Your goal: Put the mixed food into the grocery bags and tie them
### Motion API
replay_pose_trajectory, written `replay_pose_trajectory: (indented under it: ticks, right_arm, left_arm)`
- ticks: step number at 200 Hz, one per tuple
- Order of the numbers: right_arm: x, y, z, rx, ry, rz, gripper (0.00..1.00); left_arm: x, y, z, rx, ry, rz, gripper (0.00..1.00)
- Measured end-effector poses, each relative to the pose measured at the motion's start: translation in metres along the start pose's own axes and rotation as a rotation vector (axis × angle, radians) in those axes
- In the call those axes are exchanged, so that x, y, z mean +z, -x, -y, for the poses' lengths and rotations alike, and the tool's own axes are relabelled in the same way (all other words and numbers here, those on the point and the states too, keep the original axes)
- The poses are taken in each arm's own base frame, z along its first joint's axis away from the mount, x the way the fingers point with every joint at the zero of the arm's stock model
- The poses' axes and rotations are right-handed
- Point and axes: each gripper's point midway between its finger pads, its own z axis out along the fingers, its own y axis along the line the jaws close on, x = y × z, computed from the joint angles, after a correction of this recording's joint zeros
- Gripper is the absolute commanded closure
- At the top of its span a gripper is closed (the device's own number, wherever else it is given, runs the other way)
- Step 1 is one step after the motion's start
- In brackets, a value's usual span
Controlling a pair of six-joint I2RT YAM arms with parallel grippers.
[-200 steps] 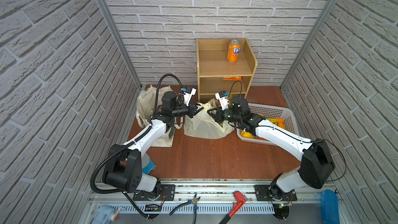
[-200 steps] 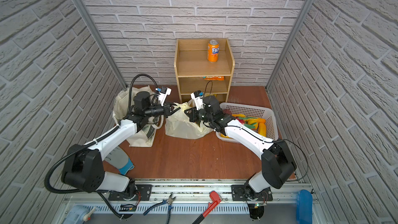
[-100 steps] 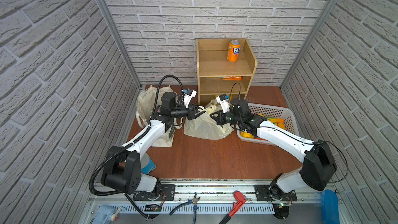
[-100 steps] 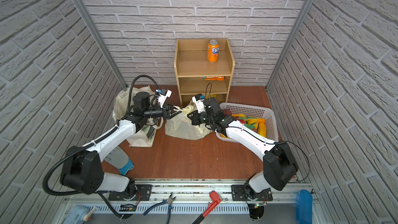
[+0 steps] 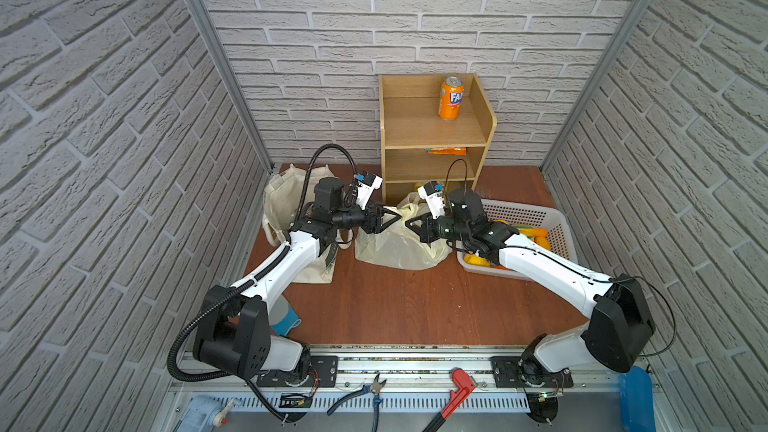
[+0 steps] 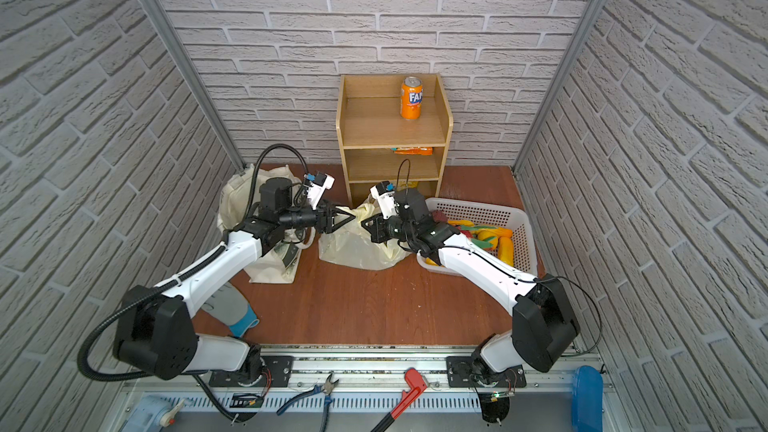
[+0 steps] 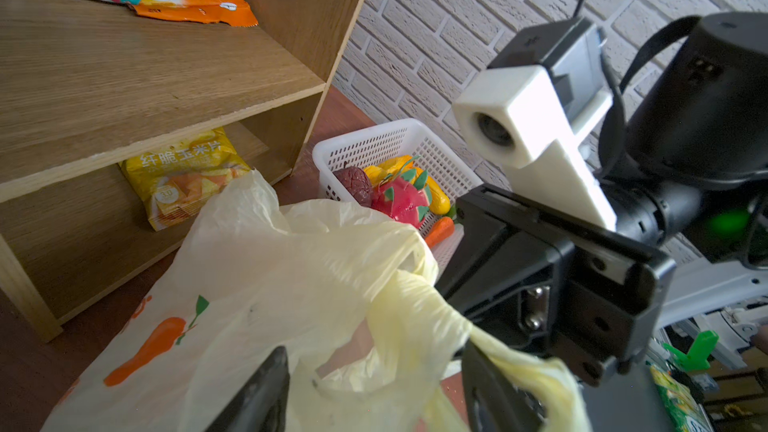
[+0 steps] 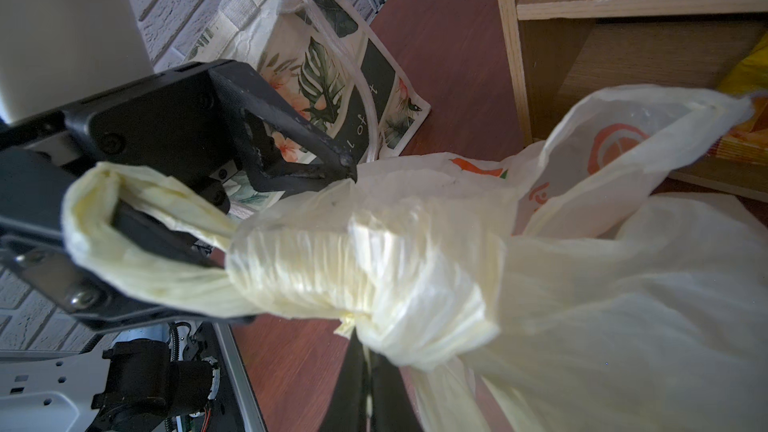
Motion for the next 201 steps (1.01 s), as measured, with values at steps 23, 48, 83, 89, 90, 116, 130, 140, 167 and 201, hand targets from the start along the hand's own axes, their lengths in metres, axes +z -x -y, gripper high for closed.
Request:
replay_pose_trajectory:
  ticks: [23, 48, 83, 89, 90, 116, 130, 140, 167, 201]
  right_arm:
    - [0.0, 0.0, 0.0, 0.0, 0.0, 0.0, 0.95]
    - [0.0, 0.0, 0.0, 0.0, 0.0, -0.001, 0.94]
    - [0.0, -0.001, 0.001, 0.001, -0.005, -0.005, 0.95]
    - [0.0, -0.002, 0.001, 0.0, -0.006, -0.006, 0.95]
    - [0.0, -0.002, 0.001, 0.0, -0.006, -0.006, 0.94]
    - [0.0, -0.002, 0.002, -0.001, -0.007, -0.008, 0.95]
    - [0.0, -0.003, 0.002, 0.0, -0.008, -0.009, 0.95]
    - [0.0, -0.003, 0.002, 0.0, -0.008, -0.01, 0.95]
    - [0.001, -0.006, 0.004, 0.002, -0.011, -0.016, 0.94]
    - [0.0, -0.007, 0.004, -0.002, -0.013, -0.019, 0.94]
  left_arm:
    - [0.006, 0.001, 0.002, 0.008, -0.012, -0.027, 0.32]
    - [0.01, -0.007, 0.004, -0.006, -0.032, -0.061, 0.32]
    - [0.012, -0.017, 0.003, -0.028, -0.04, -0.101, 0.3]
    - [0.012, -0.017, 0.004, -0.027, -0.04, -0.104, 0.29]
    - [0.012, -0.017, 0.004, -0.028, -0.04, -0.104, 0.29]
    - [0.013, -0.015, 0.004, -0.03, -0.041, -0.098, 0.29]
    - [0.014, -0.012, 0.004, -0.031, -0.042, -0.088, 0.29]
    - [0.016, -0.01, 0.004, -0.029, -0.044, -0.083, 0.29]
    - [0.025, -0.007, 0.003, -0.027, -0.053, -0.084, 0.3]
    - [0.034, -0.012, 0.0, -0.04, -0.056, -0.099, 0.41]
